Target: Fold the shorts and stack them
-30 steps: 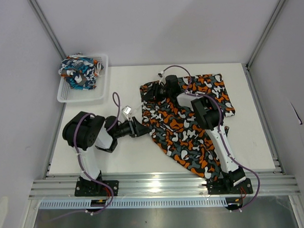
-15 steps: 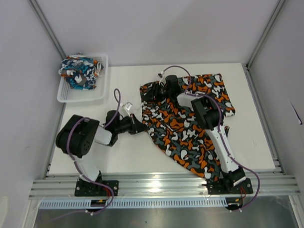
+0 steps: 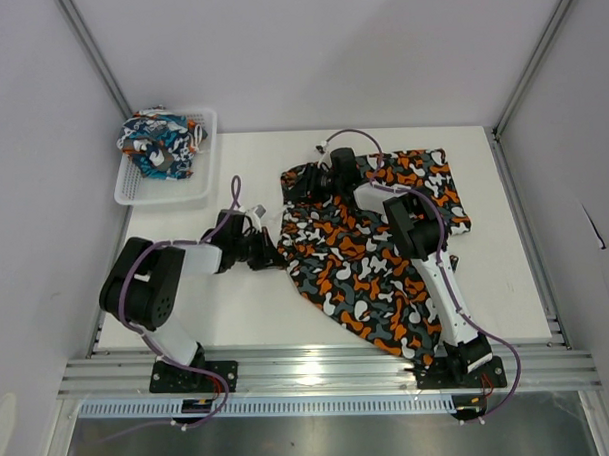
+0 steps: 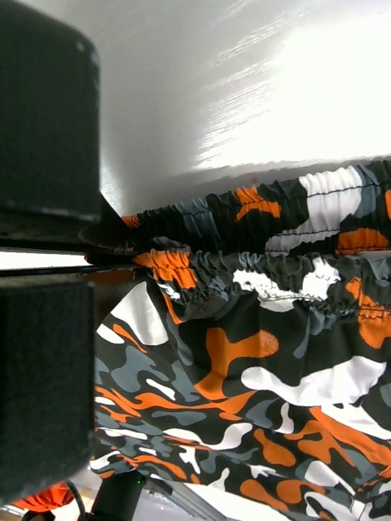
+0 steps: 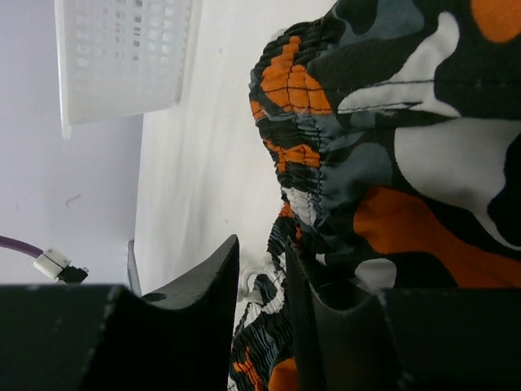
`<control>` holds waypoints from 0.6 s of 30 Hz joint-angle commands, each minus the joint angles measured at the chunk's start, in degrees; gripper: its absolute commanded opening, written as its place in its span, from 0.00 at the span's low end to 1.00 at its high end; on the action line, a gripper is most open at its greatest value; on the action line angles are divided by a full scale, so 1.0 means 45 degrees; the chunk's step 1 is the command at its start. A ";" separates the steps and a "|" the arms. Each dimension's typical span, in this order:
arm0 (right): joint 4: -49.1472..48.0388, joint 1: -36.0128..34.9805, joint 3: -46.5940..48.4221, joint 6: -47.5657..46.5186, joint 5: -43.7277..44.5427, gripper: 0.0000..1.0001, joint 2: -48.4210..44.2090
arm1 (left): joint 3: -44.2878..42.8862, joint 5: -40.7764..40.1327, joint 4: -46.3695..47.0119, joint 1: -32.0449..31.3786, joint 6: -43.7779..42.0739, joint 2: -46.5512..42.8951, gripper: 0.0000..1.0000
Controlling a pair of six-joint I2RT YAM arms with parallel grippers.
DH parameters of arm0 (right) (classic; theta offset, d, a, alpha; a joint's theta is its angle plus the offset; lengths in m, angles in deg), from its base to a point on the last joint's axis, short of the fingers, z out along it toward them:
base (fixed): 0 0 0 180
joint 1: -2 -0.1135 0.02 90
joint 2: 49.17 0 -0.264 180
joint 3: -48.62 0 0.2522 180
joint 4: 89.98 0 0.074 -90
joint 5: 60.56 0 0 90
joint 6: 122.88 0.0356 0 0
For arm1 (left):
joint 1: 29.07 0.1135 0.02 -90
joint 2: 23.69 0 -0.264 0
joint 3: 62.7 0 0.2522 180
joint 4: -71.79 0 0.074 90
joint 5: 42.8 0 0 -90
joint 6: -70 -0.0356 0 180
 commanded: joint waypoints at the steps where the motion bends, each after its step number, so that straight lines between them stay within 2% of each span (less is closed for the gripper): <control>1: 0.0720 0.0045 0.0616 -0.0535 0.0495 0.33 0.0455 | 0.0952 0.0249 -0.0874 -0.0008 0.0037 0.0077 0.00; 5: 0.0995 0.0006 0.0988 -0.0613 0.0612 0.33 0.0650 | 0.1910 0.0601 -0.0266 -0.0087 0.0194 -0.0372 0.00; 11: 0.1327 -0.0033 0.1222 -0.0750 0.0847 0.33 0.0767 | 0.2009 0.0036 -0.1007 -0.0165 0.0175 -0.0724 0.01; 18: 0.1405 -0.0130 0.1710 -0.0808 0.0808 0.34 0.0963 | 0.2086 0.0093 -0.0502 -0.0165 0.0506 -0.0530 0.02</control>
